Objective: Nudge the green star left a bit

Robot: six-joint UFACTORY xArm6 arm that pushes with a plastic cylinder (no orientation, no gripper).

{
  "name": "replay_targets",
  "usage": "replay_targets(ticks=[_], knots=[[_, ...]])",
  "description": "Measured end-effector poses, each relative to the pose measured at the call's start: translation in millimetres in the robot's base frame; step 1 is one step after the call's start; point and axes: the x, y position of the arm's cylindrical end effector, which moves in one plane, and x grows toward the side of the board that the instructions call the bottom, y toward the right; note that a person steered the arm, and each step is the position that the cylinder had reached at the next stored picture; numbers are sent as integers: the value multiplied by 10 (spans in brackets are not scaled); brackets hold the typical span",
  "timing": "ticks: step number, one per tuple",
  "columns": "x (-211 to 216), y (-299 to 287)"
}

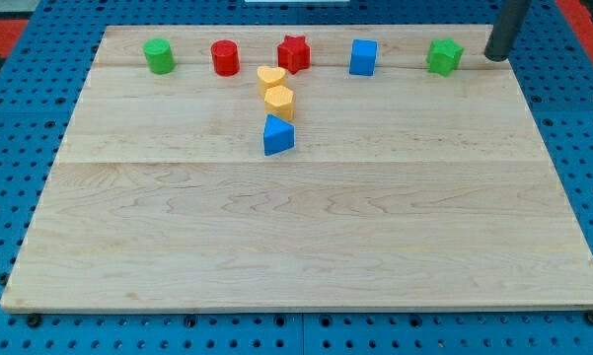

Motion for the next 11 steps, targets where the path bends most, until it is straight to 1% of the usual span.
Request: replay_targets(ticks=[3, 11], knots=[[0, -166], [-9, -341]])
